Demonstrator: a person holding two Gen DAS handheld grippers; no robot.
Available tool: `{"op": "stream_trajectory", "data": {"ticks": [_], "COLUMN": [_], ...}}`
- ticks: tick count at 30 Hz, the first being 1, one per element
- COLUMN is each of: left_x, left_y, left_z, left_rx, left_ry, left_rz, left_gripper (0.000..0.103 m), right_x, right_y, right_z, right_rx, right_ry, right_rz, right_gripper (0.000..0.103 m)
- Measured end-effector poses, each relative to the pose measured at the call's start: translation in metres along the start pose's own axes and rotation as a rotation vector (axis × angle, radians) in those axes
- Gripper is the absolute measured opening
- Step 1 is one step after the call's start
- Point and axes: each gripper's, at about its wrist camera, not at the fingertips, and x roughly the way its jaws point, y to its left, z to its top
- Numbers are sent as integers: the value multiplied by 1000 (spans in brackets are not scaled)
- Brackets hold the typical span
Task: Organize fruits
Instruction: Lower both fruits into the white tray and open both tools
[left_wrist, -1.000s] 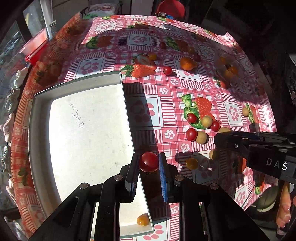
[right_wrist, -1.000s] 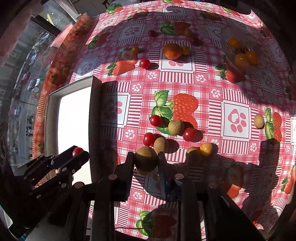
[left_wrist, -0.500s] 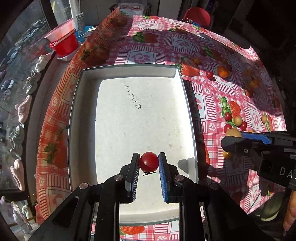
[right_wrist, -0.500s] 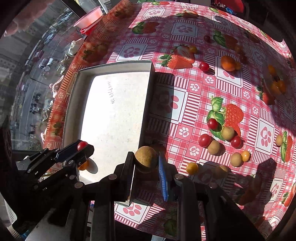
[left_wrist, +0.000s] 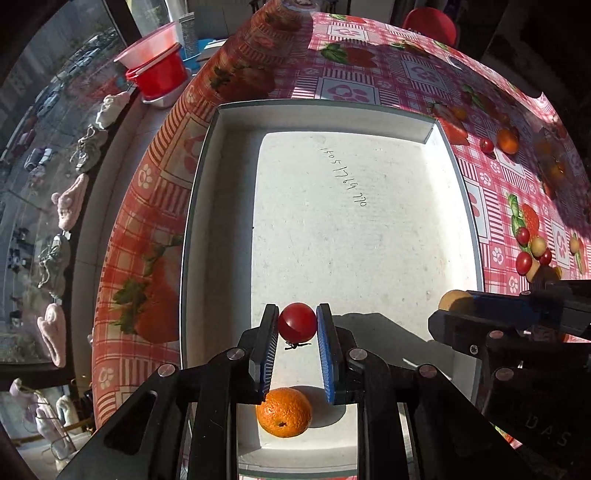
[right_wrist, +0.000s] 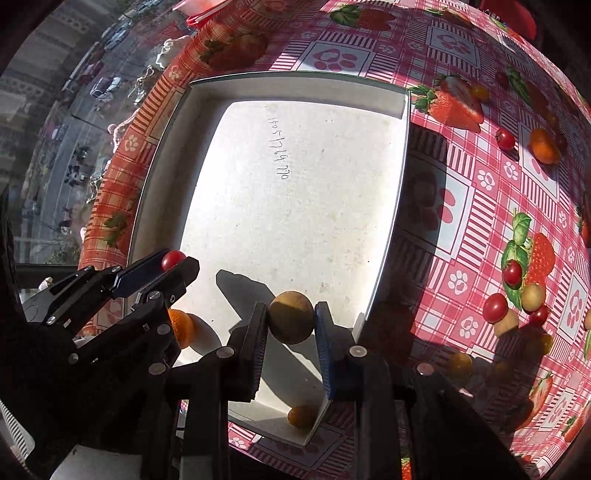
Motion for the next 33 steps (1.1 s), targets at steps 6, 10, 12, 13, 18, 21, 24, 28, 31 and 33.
{"op": "stream_trajectory", "data": {"ticks": [6,10,12,13,18,21,24,28,31,33], "left_x": [17,24,23,23,20,13,4,-8,-15,-19], "left_y": [-1,5,11,14,11,3,-6,-27,-46,-62], "left_z": [-1,-4,-6,-6,-4,-1,3,5,5,4], "left_rx": [27,19,3,-4,23,32,49,85,127,161], "left_ry": [41,67,51,52,58,48,36,18,3,-7], "left_rz": [17,52,77,73,74,63,58,45,31,23], "left_gripper": [23,53,70,70,70,70,70,70,70,70], "right_x": [25,32,33,32,15,-2,-18,-33,-40,-40], "right_y": [3,2,-4,-7,-7,-3,-10,-32,-57,-72], "right_z": [6,7,8,9,14,16,15,2,-13,-27], "right_rx": [-20,-27,-10,-2,-7,-18,-3,56,113,154], "right_ry": [53,76,82,81,23,-21,-48,-59,-57,-54], "right_rz": [-22,-41,-33,-26,39,49,43,31,8,-8], "right_gripper": [28,28,34,40,81,82,82,82,82,82]}}
